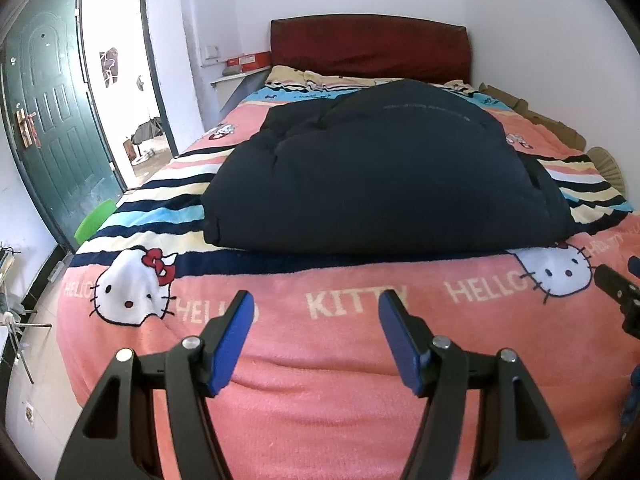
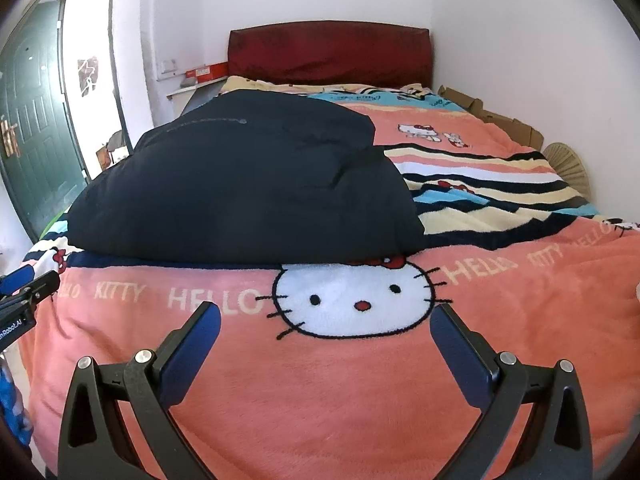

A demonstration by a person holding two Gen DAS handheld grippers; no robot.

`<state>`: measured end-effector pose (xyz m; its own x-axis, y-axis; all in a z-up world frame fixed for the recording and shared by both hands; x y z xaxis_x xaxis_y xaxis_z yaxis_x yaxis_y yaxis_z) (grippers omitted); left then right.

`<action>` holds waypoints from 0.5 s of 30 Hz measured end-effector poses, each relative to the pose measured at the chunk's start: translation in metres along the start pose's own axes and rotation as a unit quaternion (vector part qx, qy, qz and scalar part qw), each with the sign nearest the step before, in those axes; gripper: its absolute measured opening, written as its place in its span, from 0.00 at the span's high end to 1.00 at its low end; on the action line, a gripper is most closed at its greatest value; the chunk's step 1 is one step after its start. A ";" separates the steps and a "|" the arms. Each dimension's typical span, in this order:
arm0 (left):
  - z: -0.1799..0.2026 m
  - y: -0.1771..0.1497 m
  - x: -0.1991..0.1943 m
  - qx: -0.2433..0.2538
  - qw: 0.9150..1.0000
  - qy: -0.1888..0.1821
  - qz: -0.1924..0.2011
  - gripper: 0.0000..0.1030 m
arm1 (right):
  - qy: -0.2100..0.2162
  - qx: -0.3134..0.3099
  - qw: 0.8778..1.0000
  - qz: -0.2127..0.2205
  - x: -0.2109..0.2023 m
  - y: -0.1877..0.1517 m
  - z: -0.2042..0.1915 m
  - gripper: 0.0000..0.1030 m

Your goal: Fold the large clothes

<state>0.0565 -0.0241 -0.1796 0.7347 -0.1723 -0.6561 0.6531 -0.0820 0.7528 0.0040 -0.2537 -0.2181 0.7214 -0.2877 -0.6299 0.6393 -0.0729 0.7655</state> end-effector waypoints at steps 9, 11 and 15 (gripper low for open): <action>0.000 -0.003 0.011 0.000 1.000 -0.006 -0.012 0.39 | 0.003 0.003 1.000 -0.012 0.011 -0.004 -0.001 0.01; 0.000 -0.003 0.013 0.000 1.000 -0.007 -0.013 0.39 | 0.004 0.002 1.000 -0.013 0.012 -0.004 -0.001 0.00; -0.001 -0.004 0.016 0.000 1.000 -0.009 -0.015 0.39 | 0.006 0.002 1.000 -0.014 0.015 -0.003 -0.002 0.00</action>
<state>0.0657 -0.0254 -0.1925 0.7111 -0.1870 -0.6777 0.6753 -0.0867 0.7325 0.0138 -0.2556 -0.2300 0.7065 -0.2736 -0.6527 0.6581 -0.0855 0.7481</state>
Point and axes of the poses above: each gripper's, at about its wrist camera, not at the fingertips, and x roughly the way its jaws point, z to its right, y to its top, the point moved 9 cm from there along x, roughly the way its jaws point, and after that the axes turned 12 degrees about -y, right-handed, at the moved point
